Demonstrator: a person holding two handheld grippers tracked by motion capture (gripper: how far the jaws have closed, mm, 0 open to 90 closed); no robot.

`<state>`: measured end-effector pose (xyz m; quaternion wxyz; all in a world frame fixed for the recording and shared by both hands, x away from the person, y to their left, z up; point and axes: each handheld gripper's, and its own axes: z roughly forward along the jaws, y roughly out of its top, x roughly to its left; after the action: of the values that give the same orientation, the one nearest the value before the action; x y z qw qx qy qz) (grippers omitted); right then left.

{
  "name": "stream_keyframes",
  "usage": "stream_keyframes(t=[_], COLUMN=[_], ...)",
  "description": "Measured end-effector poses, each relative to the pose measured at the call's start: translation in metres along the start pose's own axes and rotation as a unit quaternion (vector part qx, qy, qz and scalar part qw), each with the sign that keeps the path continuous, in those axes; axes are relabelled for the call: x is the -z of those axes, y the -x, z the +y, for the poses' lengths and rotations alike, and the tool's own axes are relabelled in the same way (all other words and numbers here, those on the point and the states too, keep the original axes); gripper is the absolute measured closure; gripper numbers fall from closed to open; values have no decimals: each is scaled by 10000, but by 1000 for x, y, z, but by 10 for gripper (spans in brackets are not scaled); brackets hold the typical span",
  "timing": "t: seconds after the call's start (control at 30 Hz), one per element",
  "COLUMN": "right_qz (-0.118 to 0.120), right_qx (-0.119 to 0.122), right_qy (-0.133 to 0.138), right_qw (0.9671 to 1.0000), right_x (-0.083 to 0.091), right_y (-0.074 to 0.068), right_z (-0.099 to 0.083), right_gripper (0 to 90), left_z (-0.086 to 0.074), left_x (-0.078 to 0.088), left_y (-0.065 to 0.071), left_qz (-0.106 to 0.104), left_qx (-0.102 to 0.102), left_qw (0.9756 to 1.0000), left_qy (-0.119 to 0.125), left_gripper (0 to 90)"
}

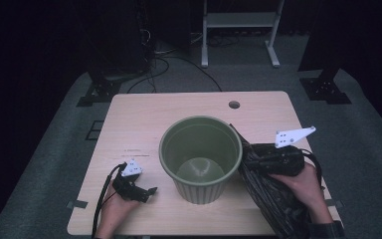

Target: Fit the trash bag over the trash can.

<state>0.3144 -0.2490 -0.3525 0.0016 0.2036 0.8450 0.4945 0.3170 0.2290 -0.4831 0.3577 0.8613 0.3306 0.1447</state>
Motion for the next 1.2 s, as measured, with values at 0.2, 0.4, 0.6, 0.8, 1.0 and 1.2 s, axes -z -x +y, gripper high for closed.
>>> stream_keyframes(t=[0.2,0.4,0.6,0.8,1.0,1.2], right_qz=[400,525,757,959,1102,1188], right_qx=[222,479,634,776,842,911], right_qy=[80,80,131,62,-38,-61], right_qw=[9989,9974,9950,9923,9903,9887], right_x=[13,19,16,5,-12,-29], right_y=[-9,-18,-23,-27,-28,-31], right_z=[13,32,50,71,89,106], right_gripper=[886,885,885,885,885,885], left_z=[0,0,0,0,0,0], left_x=[0,0,0,0,0,0], left_y=[0,0,0,0,0,0], left_qz=[7,8,7,10,10,9], left_qx=[5,6,7,8,9,9], left_qw=[10000,10000,10000,10000,10000,10000], left_qy=[7,5,5,14,14,16], left_gripper=[0,0,0,0,0,0])
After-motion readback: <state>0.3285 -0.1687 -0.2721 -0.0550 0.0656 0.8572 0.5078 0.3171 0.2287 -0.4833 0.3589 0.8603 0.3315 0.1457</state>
